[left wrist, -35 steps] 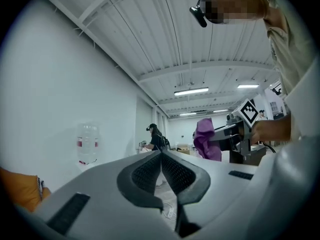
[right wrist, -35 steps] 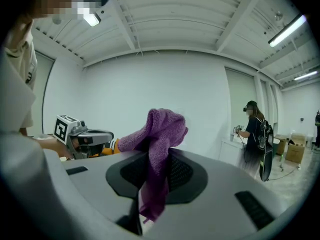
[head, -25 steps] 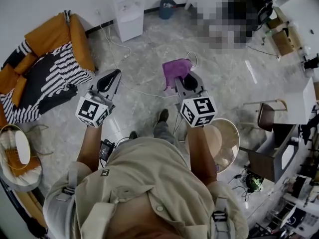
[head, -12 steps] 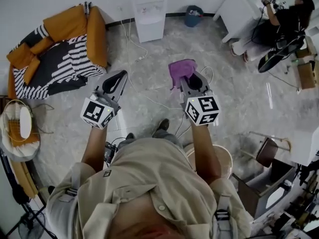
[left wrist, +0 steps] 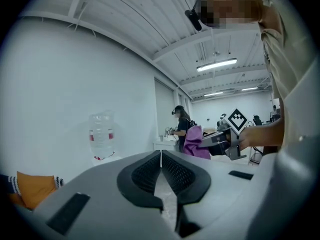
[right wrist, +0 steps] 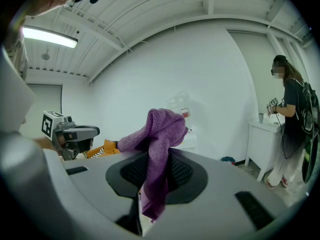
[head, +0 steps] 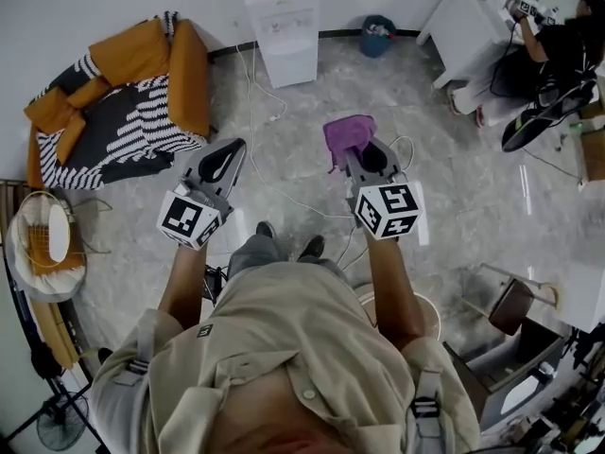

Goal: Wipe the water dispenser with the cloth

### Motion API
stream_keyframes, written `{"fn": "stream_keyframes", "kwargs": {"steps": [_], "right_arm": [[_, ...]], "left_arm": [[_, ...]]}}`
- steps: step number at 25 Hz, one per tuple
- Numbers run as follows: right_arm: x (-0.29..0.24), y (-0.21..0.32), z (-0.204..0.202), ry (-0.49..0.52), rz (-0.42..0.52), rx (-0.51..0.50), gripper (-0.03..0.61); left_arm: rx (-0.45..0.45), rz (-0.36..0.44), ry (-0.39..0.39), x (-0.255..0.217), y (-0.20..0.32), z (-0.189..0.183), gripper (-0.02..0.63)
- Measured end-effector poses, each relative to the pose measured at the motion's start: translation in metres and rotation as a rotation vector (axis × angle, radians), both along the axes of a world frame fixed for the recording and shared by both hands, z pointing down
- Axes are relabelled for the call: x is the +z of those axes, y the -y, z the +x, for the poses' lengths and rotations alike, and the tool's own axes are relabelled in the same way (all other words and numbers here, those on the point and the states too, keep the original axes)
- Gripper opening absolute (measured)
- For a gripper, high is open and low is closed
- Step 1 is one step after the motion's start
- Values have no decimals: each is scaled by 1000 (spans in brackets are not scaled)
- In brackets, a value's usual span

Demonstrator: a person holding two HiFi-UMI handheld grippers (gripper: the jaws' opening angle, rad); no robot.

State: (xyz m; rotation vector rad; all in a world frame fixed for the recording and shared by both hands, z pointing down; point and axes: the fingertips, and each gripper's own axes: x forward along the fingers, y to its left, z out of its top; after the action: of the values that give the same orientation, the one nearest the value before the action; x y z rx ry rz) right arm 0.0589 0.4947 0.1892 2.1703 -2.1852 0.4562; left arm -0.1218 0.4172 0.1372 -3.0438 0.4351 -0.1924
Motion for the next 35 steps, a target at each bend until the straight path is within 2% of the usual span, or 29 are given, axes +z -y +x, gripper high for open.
{"fn": "stream_keyframes", "kwargs": {"steps": [4, 10, 15, 18, 21, 29, 35], "right_arm": [[17, 15, 11, 10, -32, 26, 84], [26, 54, 38, -9, -75, 119, 84], [13, 99, 53, -28, -90, 190, 84], [7, 132, 50, -39, -84, 208, 84], [6, 165, 52, -50, -89, 221, 84], [4, 249, 83, -60, -120, 179, 84], [15, 317, 109, -55, -156, 78, 84]], "left_arm": [[14, -29, 0, 9, 29, 16, 23], [101, -79, -33, 29, 97, 56, 23], [190, -23, -78, 6, 161, 96, 23], [213, 33, -72, 3, 195, 103, 23], [225, 32, -82, 6, 228, 106, 23], [150, -25, -86, 13, 310, 122, 23], [34, -60, -64, 29, 359, 118, 23]]}}
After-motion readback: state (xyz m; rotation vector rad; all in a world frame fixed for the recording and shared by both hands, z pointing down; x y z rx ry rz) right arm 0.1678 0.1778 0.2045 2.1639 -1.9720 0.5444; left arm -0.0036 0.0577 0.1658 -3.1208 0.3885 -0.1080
